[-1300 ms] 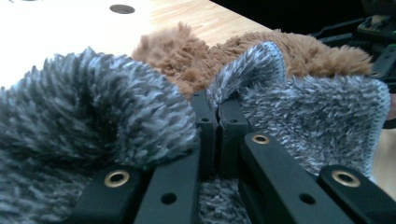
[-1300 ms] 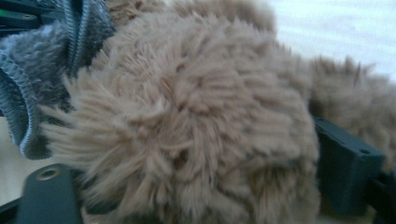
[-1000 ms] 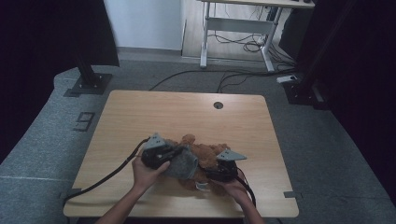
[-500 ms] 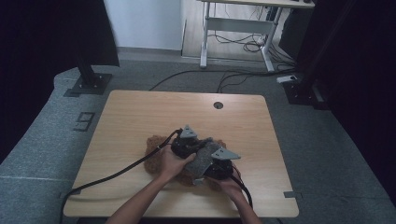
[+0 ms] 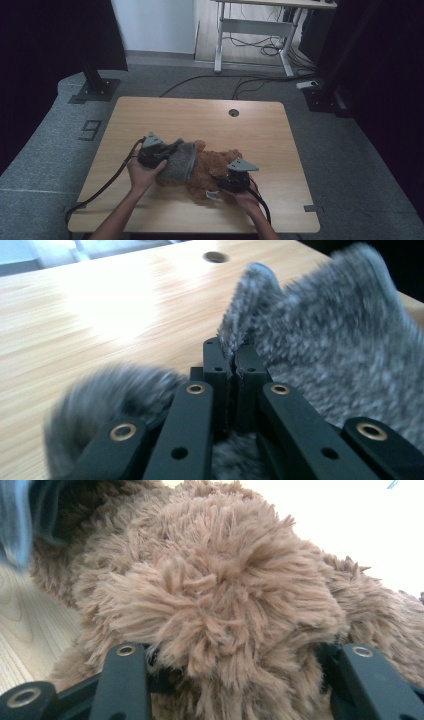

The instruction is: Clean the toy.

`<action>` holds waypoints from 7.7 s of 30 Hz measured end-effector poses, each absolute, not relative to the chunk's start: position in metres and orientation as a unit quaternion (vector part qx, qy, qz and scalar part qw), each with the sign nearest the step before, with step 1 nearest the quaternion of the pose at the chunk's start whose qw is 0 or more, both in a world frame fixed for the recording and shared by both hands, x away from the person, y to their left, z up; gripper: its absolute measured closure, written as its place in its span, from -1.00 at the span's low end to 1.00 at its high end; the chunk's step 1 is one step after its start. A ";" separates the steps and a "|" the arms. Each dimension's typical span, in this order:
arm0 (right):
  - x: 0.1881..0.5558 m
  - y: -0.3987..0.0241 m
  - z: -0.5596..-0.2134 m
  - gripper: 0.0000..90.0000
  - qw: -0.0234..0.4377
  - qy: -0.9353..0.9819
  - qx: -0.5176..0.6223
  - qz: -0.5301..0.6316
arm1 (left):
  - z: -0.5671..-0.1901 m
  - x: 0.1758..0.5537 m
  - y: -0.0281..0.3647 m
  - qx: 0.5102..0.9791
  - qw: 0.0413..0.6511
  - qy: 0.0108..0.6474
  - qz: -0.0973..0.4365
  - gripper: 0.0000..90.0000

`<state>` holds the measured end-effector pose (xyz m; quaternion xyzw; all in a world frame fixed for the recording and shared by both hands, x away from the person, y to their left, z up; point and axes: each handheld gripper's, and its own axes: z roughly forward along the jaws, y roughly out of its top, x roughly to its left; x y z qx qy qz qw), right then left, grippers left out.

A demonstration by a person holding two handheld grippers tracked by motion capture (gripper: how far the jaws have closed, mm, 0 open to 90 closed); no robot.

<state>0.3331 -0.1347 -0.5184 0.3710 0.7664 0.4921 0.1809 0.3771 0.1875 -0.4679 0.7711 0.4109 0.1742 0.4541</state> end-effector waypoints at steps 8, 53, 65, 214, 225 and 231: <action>0.335 -0.139 -0.519 0.04 0.182 0.764 0.374 0.494 | -0.528 0.377 0.233 0.770 0.409 0.476 0.117 0.92; 0.332 -0.139 -0.521 0.04 0.196 0.768 0.360 0.492 | -0.465 0.386 0.127 0.796 0.464 0.362 0.139 0.91; 0.337 -0.141 -0.521 0.06 0.210 0.766 0.360 0.490 | -0.526 0.384 0.227 0.760 0.432 0.474 0.112 0.91; 0.369 -0.136 -0.504 0.40 0.219 0.744 0.378 0.506 | -0.464 0.394 0.165 0.748 0.511 0.404 0.124 0.90; 0.370 -0.135 -0.508 0.44 0.285 0.725 0.344 0.524 | -0.437 0.415 0.133 0.753 0.515 0.390 0.125 0.90; 0.343 -0.142 -0.519 0.44 0.303 0.737 0.282 0.534 | -0.448 0.421 0.122 0.771 0.484 0.397 0.113 0.90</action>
